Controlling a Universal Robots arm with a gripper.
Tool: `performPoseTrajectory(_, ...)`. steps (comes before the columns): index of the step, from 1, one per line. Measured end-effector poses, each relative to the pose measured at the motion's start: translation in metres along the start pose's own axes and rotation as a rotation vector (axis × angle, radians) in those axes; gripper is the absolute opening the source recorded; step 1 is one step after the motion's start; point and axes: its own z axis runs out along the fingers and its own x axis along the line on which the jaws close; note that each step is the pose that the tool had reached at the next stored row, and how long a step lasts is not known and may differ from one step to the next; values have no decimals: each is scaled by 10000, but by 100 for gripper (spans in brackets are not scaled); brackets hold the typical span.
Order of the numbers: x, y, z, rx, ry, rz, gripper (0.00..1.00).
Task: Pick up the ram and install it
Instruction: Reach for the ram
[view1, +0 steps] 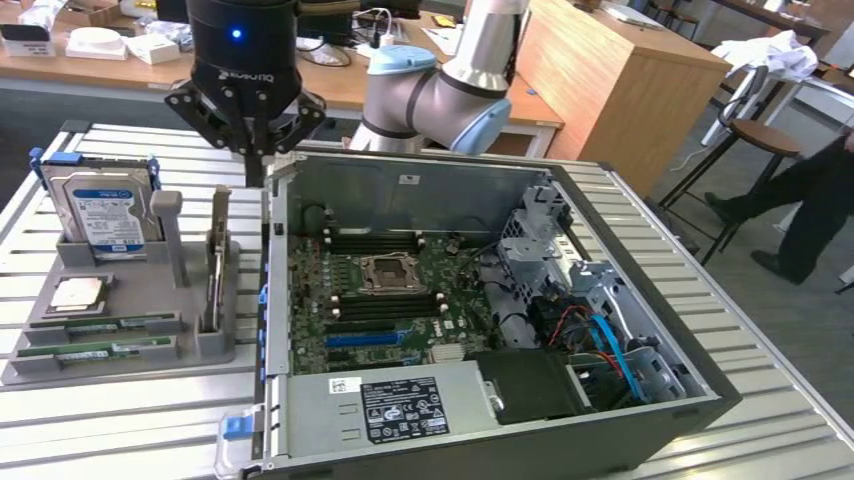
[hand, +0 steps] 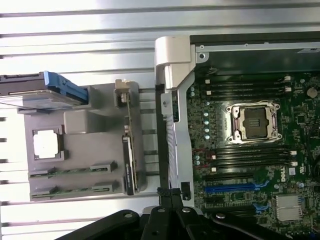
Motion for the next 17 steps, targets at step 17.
performPoseTrajectory(17,351,-26,-6,1,1,-1,10)
